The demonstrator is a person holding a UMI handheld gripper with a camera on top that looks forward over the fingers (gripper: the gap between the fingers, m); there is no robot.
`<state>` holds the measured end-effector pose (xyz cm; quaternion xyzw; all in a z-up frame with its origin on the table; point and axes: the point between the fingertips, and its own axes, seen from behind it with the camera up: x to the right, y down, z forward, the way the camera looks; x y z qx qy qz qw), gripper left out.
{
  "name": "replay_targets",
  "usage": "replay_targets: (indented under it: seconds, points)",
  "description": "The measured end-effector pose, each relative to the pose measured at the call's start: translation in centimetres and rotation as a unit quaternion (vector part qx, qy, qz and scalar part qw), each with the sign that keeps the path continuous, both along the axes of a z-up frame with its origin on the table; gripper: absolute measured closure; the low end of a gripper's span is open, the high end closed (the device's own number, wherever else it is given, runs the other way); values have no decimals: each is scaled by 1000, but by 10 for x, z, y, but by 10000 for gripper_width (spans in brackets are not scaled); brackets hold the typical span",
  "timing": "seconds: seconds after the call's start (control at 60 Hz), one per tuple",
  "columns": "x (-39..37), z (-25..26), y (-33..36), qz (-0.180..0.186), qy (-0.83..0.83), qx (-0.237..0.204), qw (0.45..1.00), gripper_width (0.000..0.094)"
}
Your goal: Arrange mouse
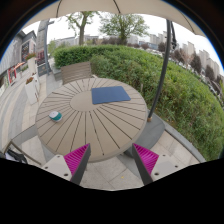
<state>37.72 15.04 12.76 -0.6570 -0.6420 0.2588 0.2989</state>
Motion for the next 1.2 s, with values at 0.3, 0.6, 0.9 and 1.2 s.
replay_targets:
  seconds: [0.3, 0.6, 0.9, 1.2]
  points:
    - [-19, -28, -66, 18, 2, -7, 1000, 73]
    - [-62, -44, -219, 72, 32, -41, 996, 82]
    - [-126, -85, -284, 47, 67, -12, 997, 82]
    - [-200, -138, -292, 22, 68, -12, 997, 82]
